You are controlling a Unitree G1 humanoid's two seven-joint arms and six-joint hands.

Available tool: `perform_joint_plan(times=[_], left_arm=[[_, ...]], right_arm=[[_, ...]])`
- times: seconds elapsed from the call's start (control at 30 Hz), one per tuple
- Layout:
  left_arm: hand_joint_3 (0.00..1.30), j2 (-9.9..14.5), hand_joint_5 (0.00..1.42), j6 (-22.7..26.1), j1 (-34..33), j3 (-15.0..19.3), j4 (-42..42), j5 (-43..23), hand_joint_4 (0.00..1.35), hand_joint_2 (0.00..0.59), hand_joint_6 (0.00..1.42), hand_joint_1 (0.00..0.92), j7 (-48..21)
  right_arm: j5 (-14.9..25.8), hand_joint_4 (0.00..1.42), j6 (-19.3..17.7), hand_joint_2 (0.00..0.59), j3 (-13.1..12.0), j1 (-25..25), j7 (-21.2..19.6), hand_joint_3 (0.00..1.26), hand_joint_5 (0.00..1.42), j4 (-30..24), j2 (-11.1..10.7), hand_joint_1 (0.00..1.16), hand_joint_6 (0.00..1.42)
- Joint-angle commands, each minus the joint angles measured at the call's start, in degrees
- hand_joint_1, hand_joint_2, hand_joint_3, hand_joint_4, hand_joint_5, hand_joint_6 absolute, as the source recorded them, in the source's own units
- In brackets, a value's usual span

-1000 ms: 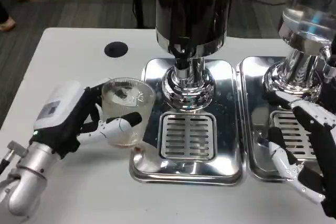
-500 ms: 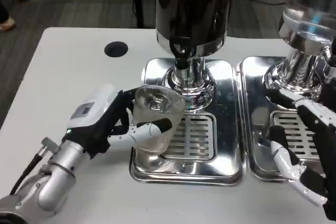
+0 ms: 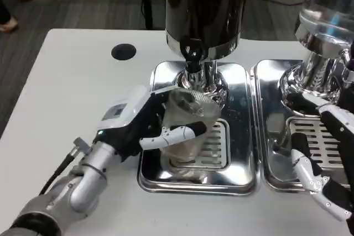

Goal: Grasp the cup under the faucet to collect the drink, then remove the cup.

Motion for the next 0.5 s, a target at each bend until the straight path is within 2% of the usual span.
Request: perform_joint_plan(times=[0.03, 0.23, 0.5], left_arm=[[0.38, -0.92, 0.71, 0.90, -2.18, -0.55, 0.86, 0.52, 0.42, 0.221, 0.87, 0.070, 1.27], [0.37, -1.34, 0.68, 1.26, -2.88, -1.56, 1.23, 1.04, 0.40, 0.221, 0.81, 0.070, 1.69], [0.35, 0.39, 0.60, 0.39, -1.94, -2.09, 1.14, 1.86, 0.37, 0.203, 0.72, 0.043, 1.14]], right_arm=[[-0.02, 0.32, 0.21, 0.484, -0.34, 0.73, 0.38, 0.29, 0.31, -1.11, 0.31, 0.45, 0.36], [-0.04, 0.32, 0.05, 0.484, -0.22, 0.72, 0.46, 0.29, 0.31, -0.81, 0.61, 0.45, 0.36], [0.05, 0.32, -0.32, 0.484, 0.60, -1.03, 0.48, 0.30, 0.31, 0.80, 0.40, 0.45, 0.36]])
